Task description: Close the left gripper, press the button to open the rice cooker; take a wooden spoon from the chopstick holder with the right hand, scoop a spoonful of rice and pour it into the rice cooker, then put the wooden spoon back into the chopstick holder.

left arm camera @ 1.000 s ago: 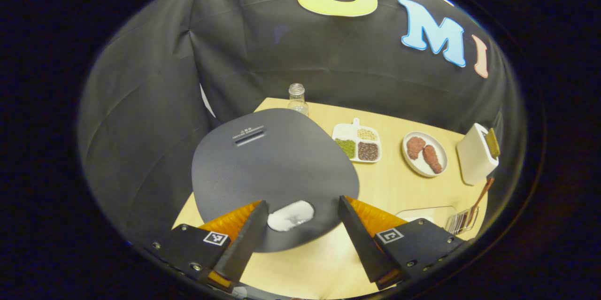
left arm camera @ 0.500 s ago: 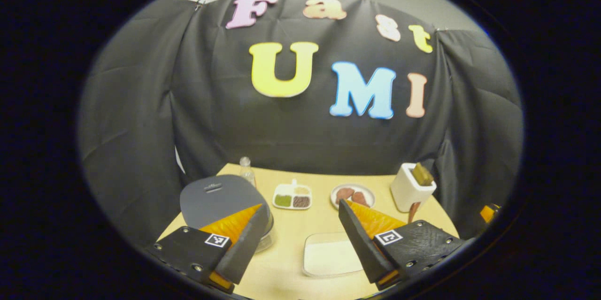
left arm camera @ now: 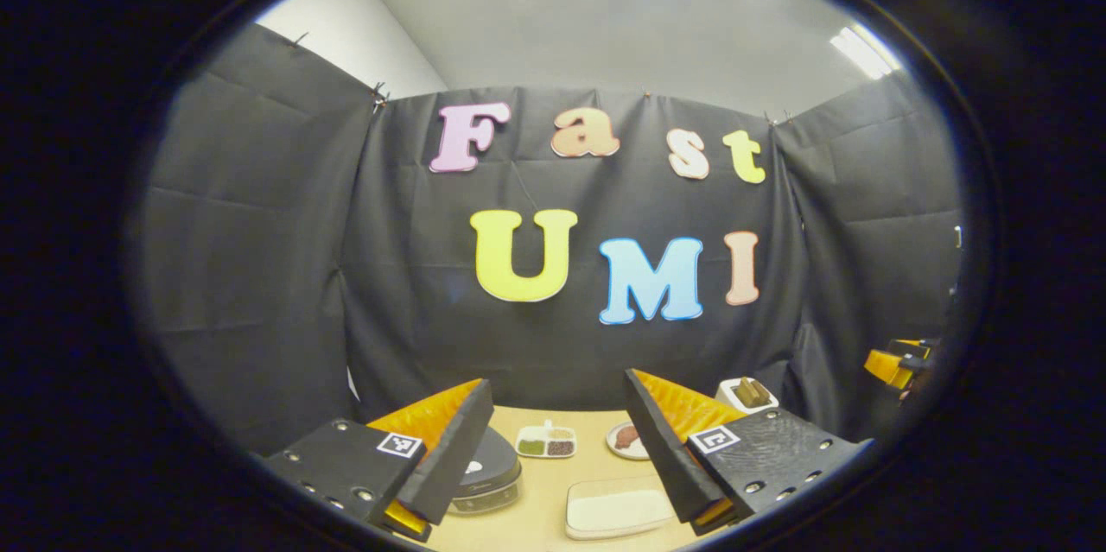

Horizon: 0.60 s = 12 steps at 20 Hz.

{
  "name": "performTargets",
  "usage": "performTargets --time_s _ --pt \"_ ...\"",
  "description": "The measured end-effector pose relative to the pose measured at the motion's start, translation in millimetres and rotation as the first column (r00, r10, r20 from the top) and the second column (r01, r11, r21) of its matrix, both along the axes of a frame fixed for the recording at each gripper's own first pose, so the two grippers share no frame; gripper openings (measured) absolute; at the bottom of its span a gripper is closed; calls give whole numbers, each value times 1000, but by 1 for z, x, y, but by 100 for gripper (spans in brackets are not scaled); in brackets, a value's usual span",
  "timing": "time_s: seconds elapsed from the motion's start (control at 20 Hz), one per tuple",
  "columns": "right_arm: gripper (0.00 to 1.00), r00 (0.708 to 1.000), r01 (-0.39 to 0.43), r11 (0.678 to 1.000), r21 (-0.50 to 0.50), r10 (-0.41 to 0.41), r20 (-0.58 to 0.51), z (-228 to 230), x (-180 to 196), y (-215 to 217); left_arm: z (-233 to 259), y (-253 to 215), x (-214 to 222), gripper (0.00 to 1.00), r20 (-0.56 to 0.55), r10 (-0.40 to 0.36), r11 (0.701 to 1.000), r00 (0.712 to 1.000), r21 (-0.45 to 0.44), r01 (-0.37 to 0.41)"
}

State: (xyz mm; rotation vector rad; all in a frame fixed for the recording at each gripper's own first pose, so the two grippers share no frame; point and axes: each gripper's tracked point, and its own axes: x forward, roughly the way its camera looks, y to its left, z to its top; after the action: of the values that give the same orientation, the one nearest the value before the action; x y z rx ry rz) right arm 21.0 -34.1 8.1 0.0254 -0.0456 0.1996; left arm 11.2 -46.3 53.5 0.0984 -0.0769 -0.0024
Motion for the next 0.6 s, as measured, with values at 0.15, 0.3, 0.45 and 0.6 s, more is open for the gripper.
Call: performTargets --time_s 0.15,0.3,0.45,0.6 --pt "98 1000 5 1000 19 -5 21 10 -24 12 -10 16 -31 99 6 -3 1000 1000 -10 3" --pt "98 1000 23 1000 2 -23 11 -7 -42 13 -30 34 -52 99 17 6 1000 1000 -2 -6" --pt "98 999 32 999 -26 -33 -19 -23 -54 10 -46 48 -63 99 7 16 998 1000 -53 -16" --pt "98 998 52 999 -12 -53 -34 -25 -60 7 -49 58 -66 99 5 22 995 1000 -93 -21"
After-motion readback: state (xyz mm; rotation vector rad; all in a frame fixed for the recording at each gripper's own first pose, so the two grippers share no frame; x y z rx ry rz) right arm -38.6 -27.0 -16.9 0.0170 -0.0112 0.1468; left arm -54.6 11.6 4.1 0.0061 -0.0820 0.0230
